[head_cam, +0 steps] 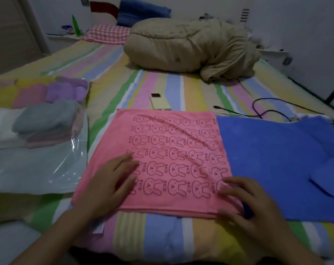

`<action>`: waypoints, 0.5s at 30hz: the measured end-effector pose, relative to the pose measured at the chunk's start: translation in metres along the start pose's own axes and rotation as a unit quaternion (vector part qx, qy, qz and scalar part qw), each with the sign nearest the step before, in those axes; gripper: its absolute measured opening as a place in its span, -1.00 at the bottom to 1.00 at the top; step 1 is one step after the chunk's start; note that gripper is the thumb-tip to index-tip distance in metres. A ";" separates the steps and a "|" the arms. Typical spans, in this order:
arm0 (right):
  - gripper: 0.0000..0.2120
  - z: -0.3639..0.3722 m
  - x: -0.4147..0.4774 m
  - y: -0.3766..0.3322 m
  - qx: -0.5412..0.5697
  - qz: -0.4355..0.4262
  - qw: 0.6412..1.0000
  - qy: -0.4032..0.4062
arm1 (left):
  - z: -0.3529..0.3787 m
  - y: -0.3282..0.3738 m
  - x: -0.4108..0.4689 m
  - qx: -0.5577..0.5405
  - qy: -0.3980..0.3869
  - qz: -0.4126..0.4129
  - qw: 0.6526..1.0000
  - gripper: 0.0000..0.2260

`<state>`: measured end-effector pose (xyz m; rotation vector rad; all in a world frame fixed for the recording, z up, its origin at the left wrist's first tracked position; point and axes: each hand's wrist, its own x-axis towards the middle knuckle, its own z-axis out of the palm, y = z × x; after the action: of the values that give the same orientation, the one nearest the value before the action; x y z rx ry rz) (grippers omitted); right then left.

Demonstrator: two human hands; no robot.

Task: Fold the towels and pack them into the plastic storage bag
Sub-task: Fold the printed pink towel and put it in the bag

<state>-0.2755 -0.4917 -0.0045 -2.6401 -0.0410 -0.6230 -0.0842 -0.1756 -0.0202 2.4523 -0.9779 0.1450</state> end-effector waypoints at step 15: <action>-0.76 0.019 -0.032 -0.009 -0.069 0.012 0.985 0.155 | -0.017 -0.012 -0.059 0.118 0.132 0.182 0.967 -0.78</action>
<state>-0.2976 -0.4734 -0.0299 -2.6359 0.1315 -1.0547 -0.1181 -0.1241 -0.0264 2.3486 -1.3392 0.7303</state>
